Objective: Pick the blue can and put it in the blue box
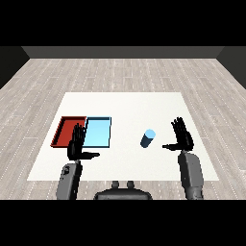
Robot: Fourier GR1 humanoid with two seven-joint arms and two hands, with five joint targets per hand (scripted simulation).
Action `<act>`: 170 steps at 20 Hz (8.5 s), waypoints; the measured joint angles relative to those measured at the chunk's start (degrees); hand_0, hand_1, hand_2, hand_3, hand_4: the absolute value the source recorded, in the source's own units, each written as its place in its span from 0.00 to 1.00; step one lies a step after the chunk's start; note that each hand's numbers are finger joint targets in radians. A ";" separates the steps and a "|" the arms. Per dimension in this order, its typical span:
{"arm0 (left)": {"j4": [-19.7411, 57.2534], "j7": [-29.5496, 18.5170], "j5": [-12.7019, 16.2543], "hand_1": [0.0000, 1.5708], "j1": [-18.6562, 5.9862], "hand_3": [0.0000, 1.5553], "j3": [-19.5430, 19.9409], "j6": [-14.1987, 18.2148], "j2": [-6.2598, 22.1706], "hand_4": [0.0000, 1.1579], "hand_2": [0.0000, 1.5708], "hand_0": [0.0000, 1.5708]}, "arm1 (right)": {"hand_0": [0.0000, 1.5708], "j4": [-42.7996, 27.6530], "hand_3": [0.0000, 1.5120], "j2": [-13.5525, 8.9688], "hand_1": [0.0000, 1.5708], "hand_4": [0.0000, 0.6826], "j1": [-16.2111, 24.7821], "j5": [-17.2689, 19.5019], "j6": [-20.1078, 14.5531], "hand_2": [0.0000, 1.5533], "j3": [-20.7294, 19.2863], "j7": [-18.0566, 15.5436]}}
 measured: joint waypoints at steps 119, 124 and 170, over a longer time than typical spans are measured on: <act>13.89 4.56 0.61 0.00 -12.39 0.00 -12.71 7.51 -1.00 0.00 0.00 0.00 | 0.91 6.43 0.93 12.10 0.91 0.98 -15.43 7.23 -28.54 0.93 26.36 -1.20; 16.18 4.73 2.02 0.00 -14.77 0.00 -16.45 10.84 -1.02 0.00 0.00 0.00 | 0.90 6.55 0.94 12.16 0.90 0.97 -17.41 6.65 -30.21 0.93 28.51 -0.46; 34.38 3.24 4.81 0.29 -29.19 0.00 -31.81 28.37 0.47 0.16 0.38 0.29 | 0.93 5.78 0.92 11.41 0.93 0.87 -21.58 1.97 -36.67 0.94 44.48 -1.82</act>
